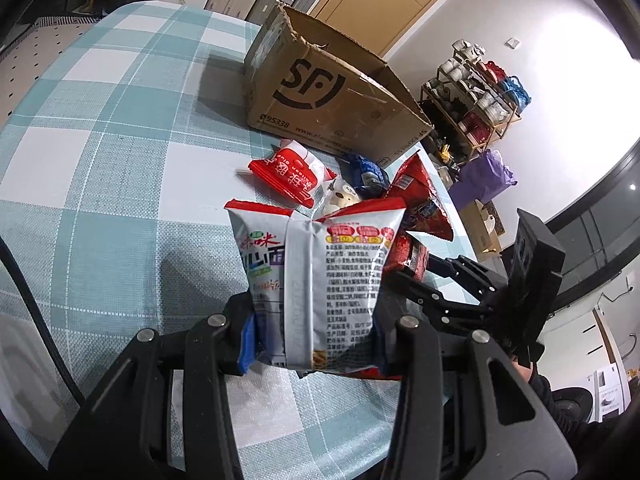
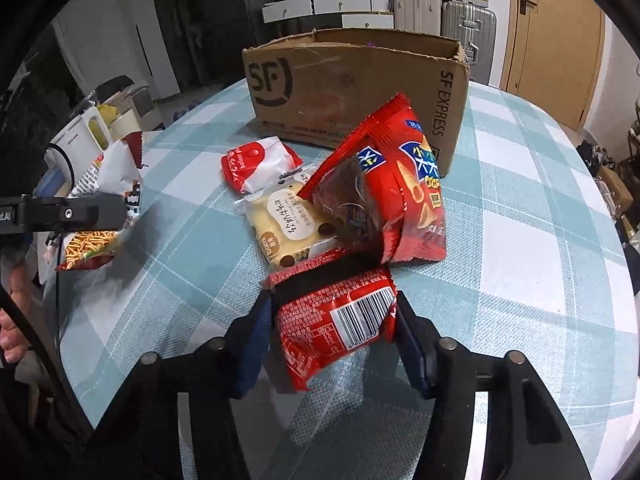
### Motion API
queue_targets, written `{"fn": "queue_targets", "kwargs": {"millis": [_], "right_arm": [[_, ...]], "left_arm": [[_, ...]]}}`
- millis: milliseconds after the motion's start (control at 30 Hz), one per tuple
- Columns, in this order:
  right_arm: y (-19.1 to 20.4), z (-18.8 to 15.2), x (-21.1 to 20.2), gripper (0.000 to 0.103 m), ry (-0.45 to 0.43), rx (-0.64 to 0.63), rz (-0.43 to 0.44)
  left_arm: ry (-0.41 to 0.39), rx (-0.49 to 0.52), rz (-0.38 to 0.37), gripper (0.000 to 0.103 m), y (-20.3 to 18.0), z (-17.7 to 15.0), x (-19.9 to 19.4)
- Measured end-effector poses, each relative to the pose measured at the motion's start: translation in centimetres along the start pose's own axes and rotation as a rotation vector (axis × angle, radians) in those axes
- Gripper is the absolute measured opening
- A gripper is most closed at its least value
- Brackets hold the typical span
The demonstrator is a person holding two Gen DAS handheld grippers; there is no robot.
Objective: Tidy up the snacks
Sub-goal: 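Grasp the red wafer packet with the right gripper while the left gripper holds the white bag, then carry both bags over the box and open both grippers inside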
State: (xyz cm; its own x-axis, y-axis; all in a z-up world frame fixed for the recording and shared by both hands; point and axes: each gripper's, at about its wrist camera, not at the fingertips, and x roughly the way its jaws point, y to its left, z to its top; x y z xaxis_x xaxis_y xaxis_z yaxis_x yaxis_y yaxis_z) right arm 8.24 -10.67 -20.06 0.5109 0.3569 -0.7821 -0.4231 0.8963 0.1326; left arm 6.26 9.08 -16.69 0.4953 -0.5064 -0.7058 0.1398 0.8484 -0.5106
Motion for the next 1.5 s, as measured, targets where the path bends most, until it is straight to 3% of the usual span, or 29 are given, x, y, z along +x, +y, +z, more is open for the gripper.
{"fn": "queue_targets", "kwargs": {"millis": [600, 900, 1367, 1500], "right_arm": [[0.3, -0.3, -2.6, 0.054, -0.062, 0.042, 0.072], [0.4, 1.6, -4.9, 0.054, -0.137, 0.057, 0.107], [-0.4, 6.4, -7.9, 0.054, -0.234, 0.082, 0.172], [-0.6, 8.2, -8.7, 0.054, -0.264, 0.084, 0.189]], "left_arm": [[-0.013, 0.023, 0.0, 0.04, -1.0, 0.1, -0.9], [-0.015, 0.064, 0.049, 0.04, -2.3, 1.0, -1.3], [-0.059, 0.178, 0.06, 0.04, -6.4, 6.1, -2.8], [-0.072, 0.211, 0.028, 0.04, -7.5, 7.9, -3.4]]}}
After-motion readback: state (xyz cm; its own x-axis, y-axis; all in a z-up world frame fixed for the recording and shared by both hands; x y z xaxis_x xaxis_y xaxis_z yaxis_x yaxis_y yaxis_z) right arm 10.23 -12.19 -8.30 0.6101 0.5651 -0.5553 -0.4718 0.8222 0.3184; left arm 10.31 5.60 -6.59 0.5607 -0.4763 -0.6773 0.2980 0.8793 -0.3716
